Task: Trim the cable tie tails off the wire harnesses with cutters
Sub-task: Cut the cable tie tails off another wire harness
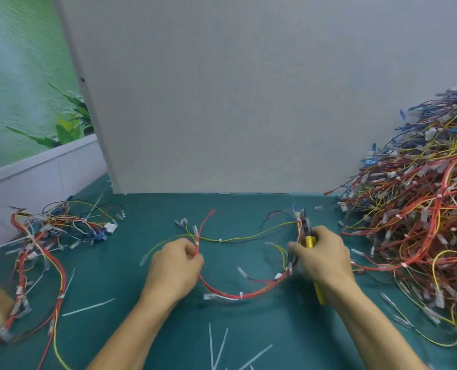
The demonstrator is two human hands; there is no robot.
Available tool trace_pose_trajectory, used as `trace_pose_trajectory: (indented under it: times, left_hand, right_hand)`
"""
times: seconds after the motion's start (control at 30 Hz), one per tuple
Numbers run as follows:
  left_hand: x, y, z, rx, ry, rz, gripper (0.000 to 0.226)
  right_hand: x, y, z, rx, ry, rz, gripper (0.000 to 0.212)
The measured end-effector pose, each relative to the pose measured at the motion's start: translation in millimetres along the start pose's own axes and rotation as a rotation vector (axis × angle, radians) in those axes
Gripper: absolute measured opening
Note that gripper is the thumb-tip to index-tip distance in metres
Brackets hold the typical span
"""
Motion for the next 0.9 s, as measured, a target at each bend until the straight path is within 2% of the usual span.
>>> trace_pose_trajectory:
  times: [0.07,0.13,0.2,0.3,0.47,0.57,0.77,0.9]
  left_hand:
    - [1.3,-6.0,6.6,0.024,-0.094,-0.495,0.016]
    - [-1.8,-16.6,10.9,0.131,-0.192,-0.920,0.014]
    - [-7.4,-24.2,15.4,0.203,-0.248,-1.132,0.018]
    - [-10.1,-28.7,24.7,0.217,-0.237,-1.197,0.022]
    - [-12.6,-21.0,29.2,0.140,-0.233,-1.153,0.021]
    - [-13.3,-18.7,28.1,0.117,-0.226,-1.131,0.020]
    - [-11.1,-16.4,27.5,0.086,-0.219,-1.134,0.021]
    - [-11.6,-15.6,27.4,0.090,-0.227,-1.158,0.020]
  right_hand:
    - [1.5,1.2,1.7,-0.050,0.049,0.368,0.024]
    - [-5.0,5.9,-0.4,-0.178,0.030,0.732,0.025]
    - [-12.8,7.7,-2.3,-0.292,-0.023,0.946,0.023]
    - [-17.6,2.2,-3.0,-0.318,-0.093,1.081,0.023]
    - [-19.9,-31.0,-9.9,0.018,-0.221,0.920,0.032]
    - [-26.1,-42.1,-16.3,0.122,-0.285,0.840,0.032]
    - [-25.3,-39.7,-14.3,0.120,-0.255,0.861,0.031]
    - [-24.8,-29.0,-8.9,0.014,-0.156,0.956,0.034]
Point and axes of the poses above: each hand's wrist, its own z-axis towards the middle knuckle, its own x-axis out of the back of the hand, y = z × x, the point moved 6 cm from there along z, towards the middle knuckle, and after that the axes turned 12 degrees about x, right-handed, at the moved point
